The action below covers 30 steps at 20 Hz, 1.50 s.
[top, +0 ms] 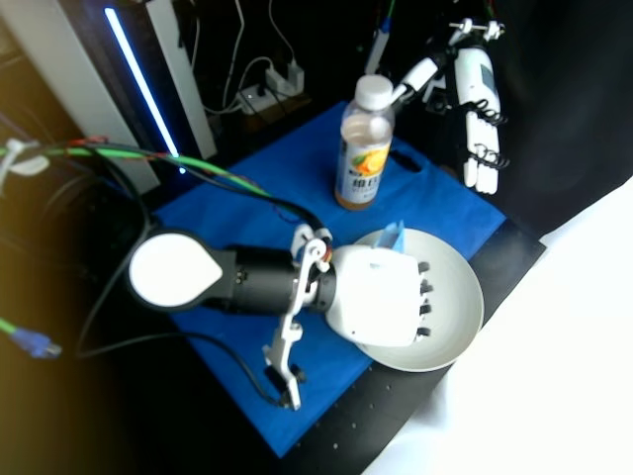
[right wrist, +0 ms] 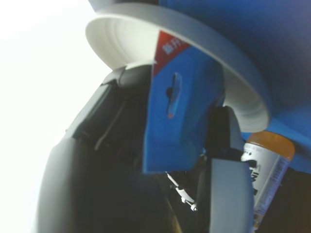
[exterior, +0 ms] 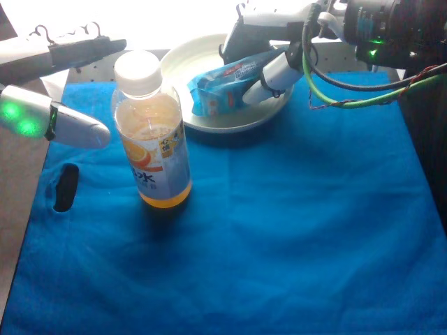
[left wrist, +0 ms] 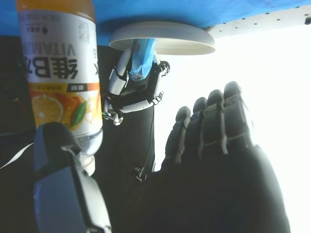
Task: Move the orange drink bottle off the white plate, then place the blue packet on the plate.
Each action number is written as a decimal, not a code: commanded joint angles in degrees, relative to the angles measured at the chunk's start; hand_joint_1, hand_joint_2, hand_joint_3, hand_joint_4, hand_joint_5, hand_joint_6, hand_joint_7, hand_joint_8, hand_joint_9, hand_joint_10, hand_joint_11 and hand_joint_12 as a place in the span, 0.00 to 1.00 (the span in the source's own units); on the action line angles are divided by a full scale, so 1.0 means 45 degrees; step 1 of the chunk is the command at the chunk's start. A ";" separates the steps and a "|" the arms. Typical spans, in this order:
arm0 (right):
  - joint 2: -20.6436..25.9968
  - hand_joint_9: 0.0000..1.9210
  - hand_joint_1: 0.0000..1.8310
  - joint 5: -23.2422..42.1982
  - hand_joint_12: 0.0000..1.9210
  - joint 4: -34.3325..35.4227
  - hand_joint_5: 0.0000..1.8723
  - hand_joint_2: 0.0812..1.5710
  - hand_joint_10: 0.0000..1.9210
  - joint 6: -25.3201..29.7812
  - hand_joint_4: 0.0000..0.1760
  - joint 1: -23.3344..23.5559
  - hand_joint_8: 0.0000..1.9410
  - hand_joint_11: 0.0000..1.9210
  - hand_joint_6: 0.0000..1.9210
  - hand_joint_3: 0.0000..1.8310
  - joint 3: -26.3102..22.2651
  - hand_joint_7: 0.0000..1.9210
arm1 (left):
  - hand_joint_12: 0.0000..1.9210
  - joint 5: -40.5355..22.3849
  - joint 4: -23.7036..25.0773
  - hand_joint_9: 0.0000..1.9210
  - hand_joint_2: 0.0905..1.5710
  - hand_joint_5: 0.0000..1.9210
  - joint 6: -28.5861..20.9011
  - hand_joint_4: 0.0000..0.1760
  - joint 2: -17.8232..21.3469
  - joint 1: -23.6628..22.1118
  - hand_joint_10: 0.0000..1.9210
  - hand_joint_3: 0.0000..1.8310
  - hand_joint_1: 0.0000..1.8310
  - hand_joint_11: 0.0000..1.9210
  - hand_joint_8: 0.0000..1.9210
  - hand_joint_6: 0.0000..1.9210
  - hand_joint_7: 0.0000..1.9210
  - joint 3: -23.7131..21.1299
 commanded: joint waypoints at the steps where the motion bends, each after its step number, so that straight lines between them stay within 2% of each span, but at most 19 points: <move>1: -0.0016 0.44 0.67 0.0407 0.63 0.0591 0.42 0.66 0.27 0.0048 0.00 0.0066 0.26 0.30 0.17 0.00 0.0062 0.44 | 0.00 -0.1007 -0.0611 0.00 0.45 0.00 -0.0138 0.39 -0.0096 -0.0207 0.00 0.00 0.33 0.00 0.00 0.00 0.00 0.0087; 2: -0.0016 0.39 0.63 0.0411 0.51 0.0591 0.41 0.59 0.05 0.0048 0.00 0.0066 0.02 0.20 0.01 0.00 0.0068 0.41 | 0.00 -0.1006 -0.0611 0.00 0.45 0.00 -0.0139 0.45 -0.0106 -0.0207 0.00 0.00 0.33 0.00 0.00 0.00 0.00 0.0097; 4: -0.0016 0.30 0.58 0.0415 0.50 0.0580 0.35 0.57 0.01 0.0048 0.00 0.0066 0.00 0.11 0.00 0.00 0.0083 0.34 | 0.00 -0.1004 -0.0611 0.00 0.45 0.00 -0.0139 0.46 -0.0116 -0.0207 0.00 0.00 0.33 0.00 0.00 0.00 0.00 0.0097; 5: -0.0017 0.28 0.56 0.0417 0.50 0.0576 0.32 0.55 0.00 0.0048 0.12 0.0066 0.00 0.10 0.00 0.00 0.0078 0.33 | 0.00 -0.1001 -0.0611 0.00 0.45 0.00 -0.0139 0.42 -0.0129 -0.0207 0.00 0.00 0.33 0.00 0.00 0.00 0.00 0.0100; 6: -0.0017 0.21 0.53 0.0417 0.53 0.0577 0.25 0.53 0.00 0.0048 0.46 0.0066 0.00 0.04 0.00 0.00 0.0066 0.25 | 0.00 -0.0999 -0.0611 0.00 0.45 0.00 -0.0139 0.43 -0.0133 -0.0207 0.00 0.00 0.32 0.00 0.00 0.00 0.00 0.0100; 7: -0.0017 0.17 0.54 0.0417 0.50 0.0554 0.18 0.49 0.00 0.0048 0.69 0.0066 0.00 0.01 0.00 0.00 0.0067 0.19 | 0.00 -0.0999 -0.0611 0.00 0.45 0.00 -0.0140 0.39 -0.0133 -0.0207 0.00 0.00 0.33 0.00 0.00 0.00 0.00 0.0099; 10: -0.0043 0.03 0.47 0.0435 0.23 0.0534 0.00 0.42 0.00 0.0048 0.99 0.0066 0.00 0.00 0.00 0.00 0.0064 0.04 | 0.00 -0.1003 -0.0613 0.00 0.46 0.00 -0.0143 0.44 -0.0132 -0.0207 0.00 0.00 0.33 0.00 0.00 0.00 0.00 0.0110; 14: -0.0030 0.00 0.49 0.0910 0.09 0.0679 0.00 0.40 0.00 0.0048 1.00 0.0082 0.00 0.00 0.00 0.00 0.0117 0.00 | 0.00 -0.0998 -0.0616 0.00 0.46 0.00 -0.0171 0.44 -0.0139 -0.0199 0.00 0.00 0.32 0.00 0.00 0.00 0.00 0.0157; 16: 0.0296 0.00 0.47 0.1158 0.05 0.0880 0.00 0.37 0.00 0.0048 1.00 0.0275 0.00 0.02 0.00 0.00 -0.0046 0.00 | 0.00 -0.1006 -0.0633 0.00 0.46 0.00 -0.0196 0.63 -0.0103 -0.0193 0.00 0.00 0.33 0.00 0.00 0.00 0.00 0.0171; 17: 0.0607 0.00 0.47 0.1212 0.06 0.1033 0.00 0.35 0.00 0.0048 1.00 0.0362 0.00 0.05 0.00 0.00 -0.0334 0.00 | 0.00 -0.1035 -0.0700 0.00 0.46 0.00 -0.0196 0.53 -0.0046 -0.0193 0.00 0.00 0.33 0.00 0.00 0.00 0.00 0.0158; 19: 0.1015 0.00 0.47 0.1571 0.06 0.1573 0.00 0.35 0.00 0.0043 1.00 0.0415 0.00 0.05 0.00 0.00 -0.0672 0.00 | 0.00 -0.1142 -0.0967 0.00 0.46 0.00 -0.0158 0.49 0.0158 -0.0192 0.00 0.00 0.33 0.00 0.00 0.00 0.00 0.0085; 20: 0.1234 0.00 0.48 0.1909 0.07 0.2044 0.00 0.35 0.00 0.0042 1.00 0.0416 0.00 0.08 0.00 0.00 -0.0798 0.00 | 0.00 -0.1202 -0.1281 0.00 0.46 0.00 0.0056 0.62 0.0361 -0.0128 0.00 0.00 0.35 0.00 0.00 0.00 0.00 -0.0043; 23: 0.2074 0.00 0.45 0.2545 0.05 0.3395 0.00 0.33 0.00 -0.0677 1.00 0.0416 0.00 0.02 0.00 0.00 -0.1731 0.00 | 0.00 -0.1679 -0.2768 0.00 0.44 0.00 0.1052 0.46 0.0966 0.0526 0.00 0.00 0.33 0.00 0.00 0.00 0.00 -0.0558; 24: 0.2603 0.00 0.45 0.2684 0.02 0.4023 0.00 0.33 0.00 -0.1428 1.00 0.0416 0.00 0.00 0.00 0.00 -0.2469 0.00 | 0.00 -0.2121 -0.3633 0.00 0.45 0.00 0.1700 0.60 0.1281 0.0919 0.00 0.00 0.30 0.00 0.00 0.00 0.00 -0.0884; 25: 0.2897 0.00 0.45 0.2741 0.02 0.4317 0.00 0.33 0.00 -0.1787 1.00 0.0418 0.00 0.00 0.00 0.00 -0.2846 0.00 | 0.00 -0.2336 -0.4017 0.00 0.45 0.00 0.2013 0.60 0.1455 0.1117 0.00 0.00 0.30 0.00 0.00 0.00 0.00 -0.1058; 26: 0.3247 0.12 0.43 0.2832 0.39 0.4546 0.00 0.32 0.02 -0.2140 1.00 0.0455 0.00 0.00 0.00 0.00 -0.3345 0.00 | 0.00 -0.2732 -0.4676 0.00 0.44 0.00 0.2563 0.66 0.1715 0.1402 0.00 0.00 0.29 0.00 0.00 0.00 0.00 -0.1355; 27: 0.3520 0.01 0.37 0.2857 0.11 0.4583 0.00 0.31 0.00 -0.2401 1.00 0.0518 0.00 0.00 0.00 0.00 -0.3707 0.00 | 0.00 -0.3151 -0.5312 0.00 0.44 0.00 0.3073 0.65 0.1986 0.1682 0.00 0.00 0.29 0.00 0.00 0.00 0.00 -0.1672; 28: 0.3823 0.01 0.37 0.2858 0.11 0.4708 0.00 0.31 0.00 -0.2583 1.00 0.0535 0.00 0.00 0.00 0.00 -0.4113 0.00 | 0.00 -0.3691 -0.5950 0.00 0.44 0.00 0.3608 0.65 0.2286 0.1966 0.00 0.00 0.29 0.00 0.00 0.00 0.00 -0.1993; 30: 0.4215 0.01 0.43 0.3221 0.04 0.4980 0.00 0.38 0.00 -0.2593 1.00 0.0535 0.00 0.01 0.00 0.01 -0.4547 0.00 | 0.00 -0.4250 -0.6294 0.00 0.45 0.00 0.3891 0.41 0.2504 0.2120 0.00 0.00 0.29 0.00 0.00 0.00 0.00 -0.2253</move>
